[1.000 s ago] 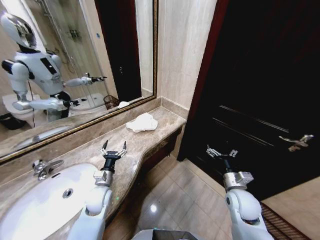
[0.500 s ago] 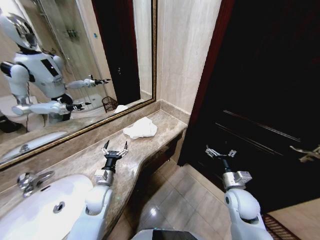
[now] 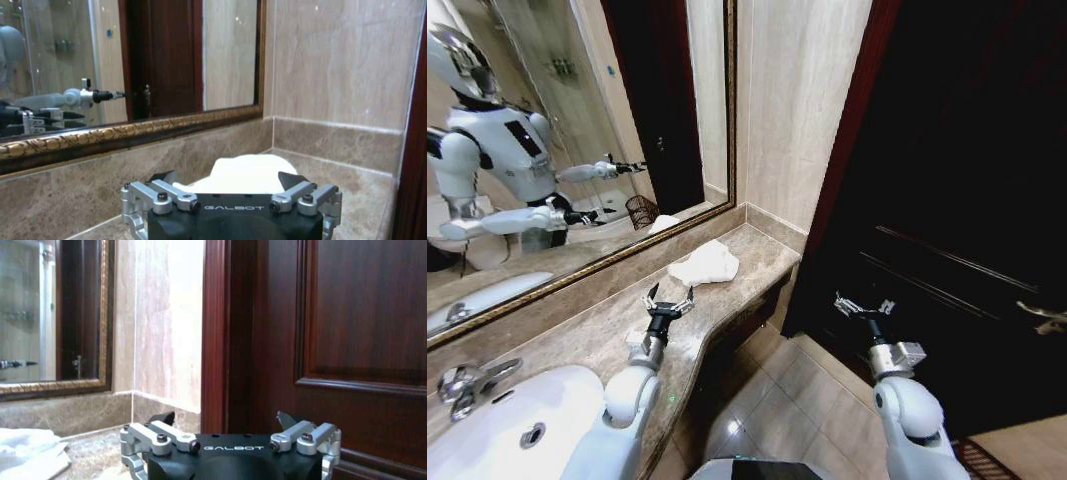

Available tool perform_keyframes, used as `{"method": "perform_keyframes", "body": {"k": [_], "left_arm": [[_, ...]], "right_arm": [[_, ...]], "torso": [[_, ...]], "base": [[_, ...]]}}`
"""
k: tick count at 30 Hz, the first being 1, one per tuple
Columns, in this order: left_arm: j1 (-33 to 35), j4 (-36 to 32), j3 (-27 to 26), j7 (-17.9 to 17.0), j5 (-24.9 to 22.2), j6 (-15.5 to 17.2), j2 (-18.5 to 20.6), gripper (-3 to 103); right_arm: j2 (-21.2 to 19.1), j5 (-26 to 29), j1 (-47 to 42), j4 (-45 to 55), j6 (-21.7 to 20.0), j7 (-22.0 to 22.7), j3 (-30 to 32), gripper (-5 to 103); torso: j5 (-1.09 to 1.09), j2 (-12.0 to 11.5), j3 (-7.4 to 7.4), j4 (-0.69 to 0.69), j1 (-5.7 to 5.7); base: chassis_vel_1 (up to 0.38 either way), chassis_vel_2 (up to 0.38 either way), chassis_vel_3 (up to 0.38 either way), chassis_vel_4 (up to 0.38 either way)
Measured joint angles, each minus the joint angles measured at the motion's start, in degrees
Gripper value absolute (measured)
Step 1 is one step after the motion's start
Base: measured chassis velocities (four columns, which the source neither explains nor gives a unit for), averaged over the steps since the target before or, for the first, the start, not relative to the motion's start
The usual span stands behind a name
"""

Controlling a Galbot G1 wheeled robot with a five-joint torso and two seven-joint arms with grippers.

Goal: Discard the used towel into the hamper.

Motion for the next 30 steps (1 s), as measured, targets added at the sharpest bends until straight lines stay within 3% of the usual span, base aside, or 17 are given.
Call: {"method": "perform_keyframes", "body": {"k": [11,13,21,25,30], "left_arm": [[-13.80,6.67,4.73,-6.77,-8.24,6.69,5.49,100],[-18.65,8.96,6.74,-9.12,-10.38,9.34,6.06,100],[-29.47,16.77,14.29,-14.48,-18.72,17.83,4.96,100],[-32.90,21.24,16.61,-17.08,-20.28,19.82,3.21,100],[-35.58,25.65,17.79,-17.69,-19.97,20.04,1.62,100]], "right_arm": [[-0.21,-3.16,-0.74,-1.11,-1.02,1.03,0.22,100],[-0.30,-3.58,-0.83,-0.95,-1.71,1.34,0.35,100],[-0.64,-4.00,-0.56,0.34,-5.02,3.24,-0.19,100],[-1.33,-3.81,-0.99,0.29,-5.58,4.28,-0.24,100],[-1.70,-3.52,-2.08,0.20,-5.66,5.06,0.39,100]], "torso": [[0.01,-0.01,0.01,0.00,0.03],[0.01,-0.01,0.01,-0.02,0.03],[0.01,-0.01,0.01,-0.01,0.03],[0.01,-0.01,0.01,-0.01,0.03],[0.01,-0.01,0.01,-0.01,0.03]], "base": [[0.000,0.000,0.000,0.000],[0.000,0.000,0.000,0.000],[0.000,0.000,0.000,0.000],[0.000,0.000,0.000,0.000],[0.000,0.000,0.000,0.000]]}}
